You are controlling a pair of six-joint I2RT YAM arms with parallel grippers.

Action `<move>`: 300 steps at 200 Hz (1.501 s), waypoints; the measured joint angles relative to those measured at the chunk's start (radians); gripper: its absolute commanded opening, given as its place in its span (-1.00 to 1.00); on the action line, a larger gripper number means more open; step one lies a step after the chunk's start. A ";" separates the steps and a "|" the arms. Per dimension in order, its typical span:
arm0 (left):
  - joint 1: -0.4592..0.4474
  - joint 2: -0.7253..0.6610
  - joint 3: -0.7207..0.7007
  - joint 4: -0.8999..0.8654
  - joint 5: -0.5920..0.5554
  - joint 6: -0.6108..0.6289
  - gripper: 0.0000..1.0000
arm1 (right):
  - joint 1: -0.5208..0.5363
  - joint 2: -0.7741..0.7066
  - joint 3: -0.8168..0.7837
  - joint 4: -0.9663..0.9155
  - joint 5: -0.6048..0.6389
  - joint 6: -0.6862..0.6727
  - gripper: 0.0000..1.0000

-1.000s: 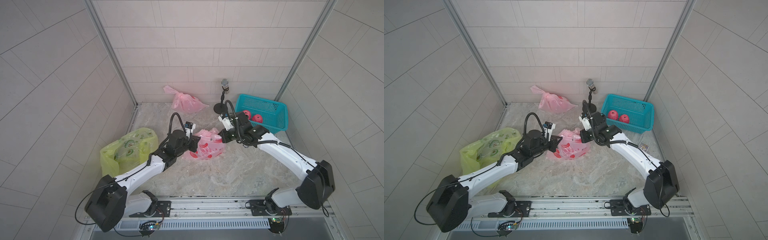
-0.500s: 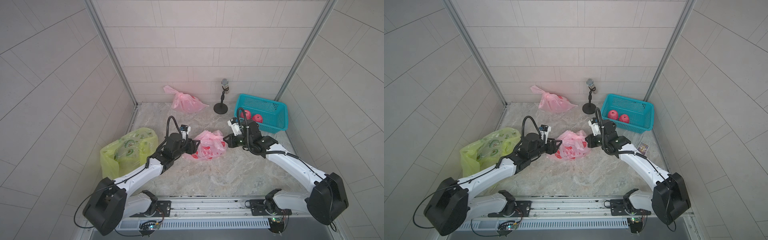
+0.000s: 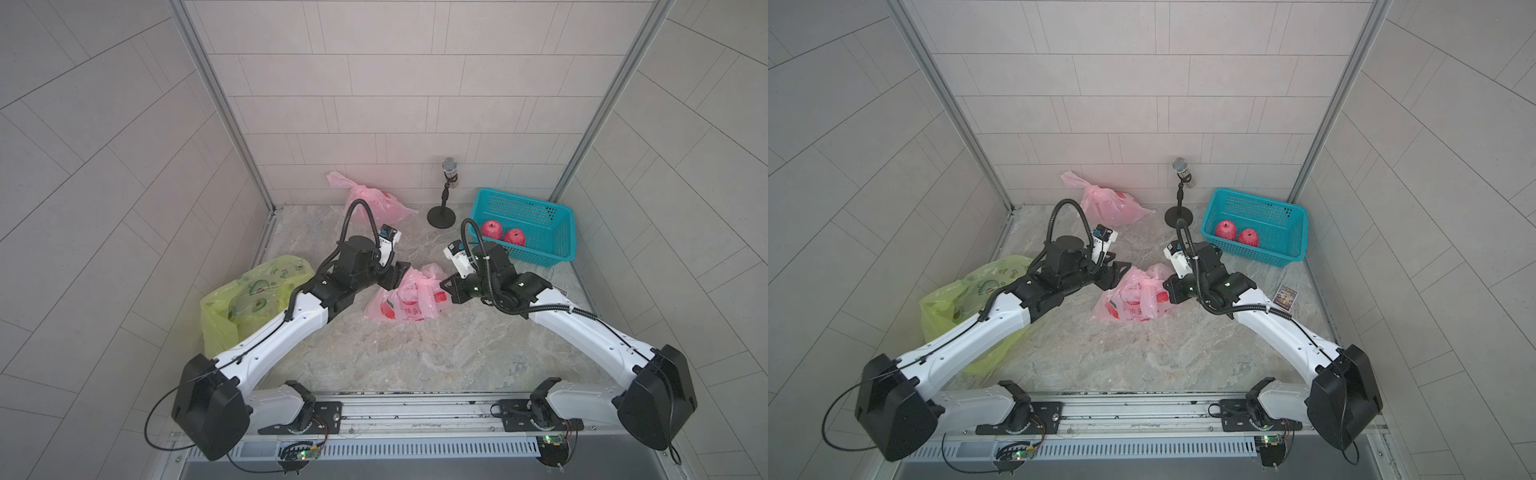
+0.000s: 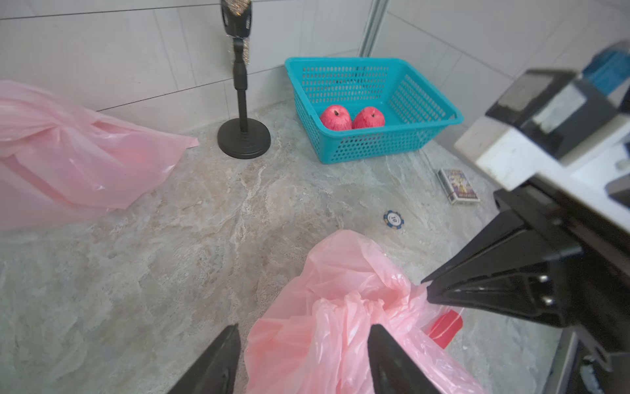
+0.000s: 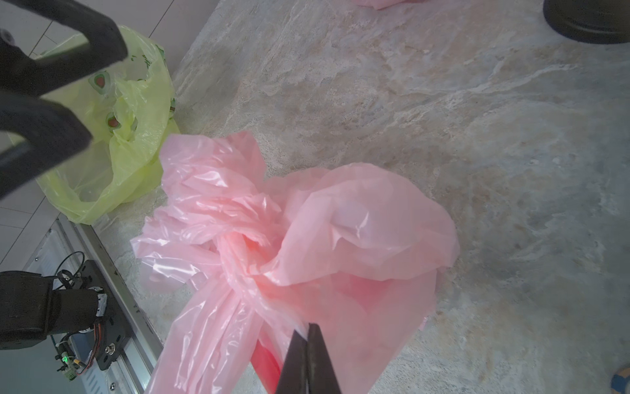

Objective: Untie the knot of a plastic bag & take out the apple
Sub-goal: Untie the plastic bag at the center of the board.

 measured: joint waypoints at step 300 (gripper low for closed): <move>-0.014 0.050 0.021 -0.358 -0.183 0.150 -1.00 | -0.132 -0.011 -0.052 -0.033 0.079 0.108 -1.00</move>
